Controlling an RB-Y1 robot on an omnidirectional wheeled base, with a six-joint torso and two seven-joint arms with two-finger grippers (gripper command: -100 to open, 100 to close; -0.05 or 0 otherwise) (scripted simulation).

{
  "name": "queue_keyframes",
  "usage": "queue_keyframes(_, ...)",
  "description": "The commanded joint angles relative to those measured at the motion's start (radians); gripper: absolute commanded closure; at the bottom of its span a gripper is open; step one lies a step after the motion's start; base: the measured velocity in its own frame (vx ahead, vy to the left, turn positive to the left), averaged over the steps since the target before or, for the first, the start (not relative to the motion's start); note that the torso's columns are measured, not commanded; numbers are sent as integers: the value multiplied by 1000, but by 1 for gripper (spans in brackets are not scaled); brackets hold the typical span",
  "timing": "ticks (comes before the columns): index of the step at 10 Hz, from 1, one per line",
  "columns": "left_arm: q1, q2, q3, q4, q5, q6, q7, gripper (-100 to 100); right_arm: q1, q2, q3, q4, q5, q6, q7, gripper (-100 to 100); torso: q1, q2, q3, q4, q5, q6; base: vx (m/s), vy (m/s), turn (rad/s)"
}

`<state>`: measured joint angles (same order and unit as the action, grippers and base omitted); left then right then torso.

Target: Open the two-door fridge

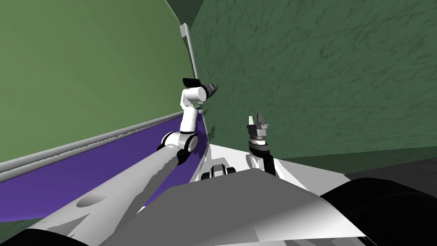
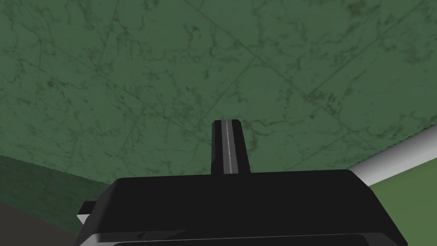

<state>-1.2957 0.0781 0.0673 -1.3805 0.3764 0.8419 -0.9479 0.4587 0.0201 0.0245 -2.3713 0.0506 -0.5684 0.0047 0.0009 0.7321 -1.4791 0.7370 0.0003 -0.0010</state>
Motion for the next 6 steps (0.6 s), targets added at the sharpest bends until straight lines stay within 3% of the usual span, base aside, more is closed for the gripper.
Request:
queue_keyframes(1,5,37,12,12,-19,-8,5,-100,0,0,0,0,0,0,0,0,1,-9,-6,-4,1,0,128,24,93)
queue_keyframes(3,9,45,21,21,-33,-14,8,-100,1,0,0,0,0,0,0,0,-1,-5,-4,-3,0,1,188,5,71)
queue_keyframes(6,18,88,40,41,-63,-27,16,-100,1,0,0,0,0,0,0,0,1,8,5,2,0,1,211,28,101)
